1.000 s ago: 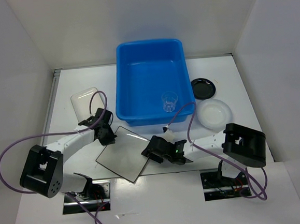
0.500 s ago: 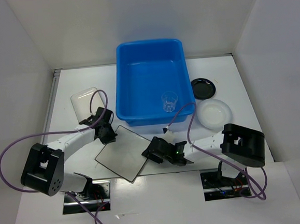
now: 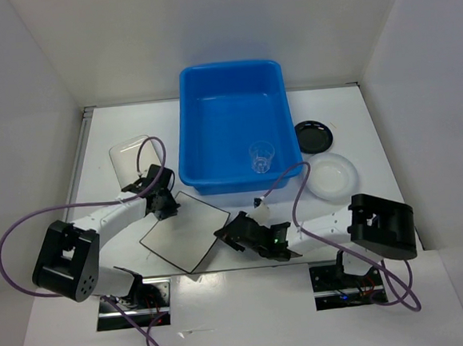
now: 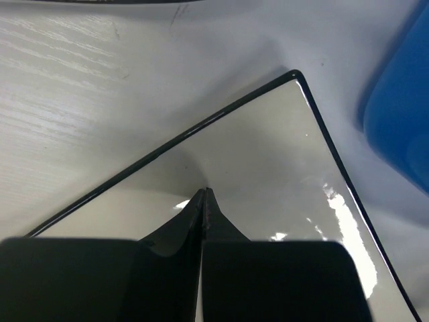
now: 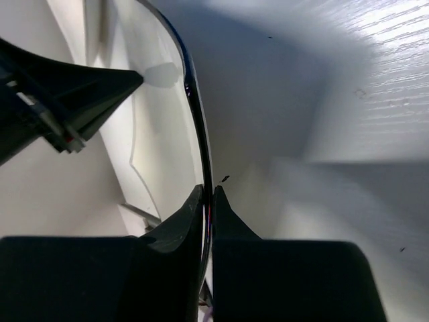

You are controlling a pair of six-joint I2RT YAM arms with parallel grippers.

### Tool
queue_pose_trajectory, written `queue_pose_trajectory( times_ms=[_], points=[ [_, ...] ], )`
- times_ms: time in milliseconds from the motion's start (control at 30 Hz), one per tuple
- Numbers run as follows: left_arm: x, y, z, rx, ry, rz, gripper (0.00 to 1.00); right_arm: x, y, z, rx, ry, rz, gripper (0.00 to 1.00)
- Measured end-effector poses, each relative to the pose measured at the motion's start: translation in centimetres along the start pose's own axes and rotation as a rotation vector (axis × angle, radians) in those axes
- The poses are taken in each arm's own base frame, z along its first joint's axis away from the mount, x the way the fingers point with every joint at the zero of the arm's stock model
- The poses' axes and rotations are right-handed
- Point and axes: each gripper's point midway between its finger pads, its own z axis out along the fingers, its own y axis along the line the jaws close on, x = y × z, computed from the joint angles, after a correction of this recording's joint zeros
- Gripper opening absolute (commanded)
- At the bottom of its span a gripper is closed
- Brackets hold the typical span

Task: Place the mixed dishes into the plastic bin

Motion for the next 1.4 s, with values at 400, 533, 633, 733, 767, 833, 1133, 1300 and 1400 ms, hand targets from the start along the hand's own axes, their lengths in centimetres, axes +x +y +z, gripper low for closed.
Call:
queue_pose_trajectory(
  times_ms=[400, 533, 633, 733, 767, 833, 1133, 1300, 1400],
  points=[
    [-0.4, 1.5, 0.3, -0.077, -0.027, 0.006, 0.0, -1.9, -0.3, -2.6, -0.002, -0.043, 0.019, 0.0],
    [0.1, 2.6, 0.3, -0.13, -0.014, 0.016, 0.0, -2.5, -1.2, -3.2, 0.013, -0.055, 0.014, 0.0],
    [0.4, 3.2, 0.3, -0.153, -0.004, 0.02, 0.0, -2.9, -1.6, -3.6, 0.015, -0.062, 0.02, 0.0],
    [0.6, 3.2, 0.3, -0.154, 0.004, 0.021, 0.0, -3.0, -1.7, -3.7, 0.015, -0.064, 0.022, 0.0],
    [0.6, 3.2, 0.3, -0.152, 0.005, 0.022, 0.0, -3.0, -1.7, -3.7, 0.016, -0.064, 0.022, 0.0],
    [0.7, 3.1, 0.3, -0.15, 0.005, 0.025, 0.0, -3.0, -1.7, -3.7, 0.016, -0.064, 0.022, 0.0],
    [1.5, 1.9, 0.3, -0.107, 0.024, 0.054, 0.0, -3.1, -2.3, -3.3, 0.038, -0.079, 0.0, 0.0],
    [1.4, 1.8, 0.3, -0.106, 0.013, 0.055, 0.0, -3.2, -2.3, -3.0, 0.055, -0.095, -0.027, 0.05],
    [1.3, 1.9, 0.3, -0.111, 0.006, 0.056, 0.0, -3.2, -2.2, -2.8, 0.058, -0.101, -0.039, 0.13]
  ],
)
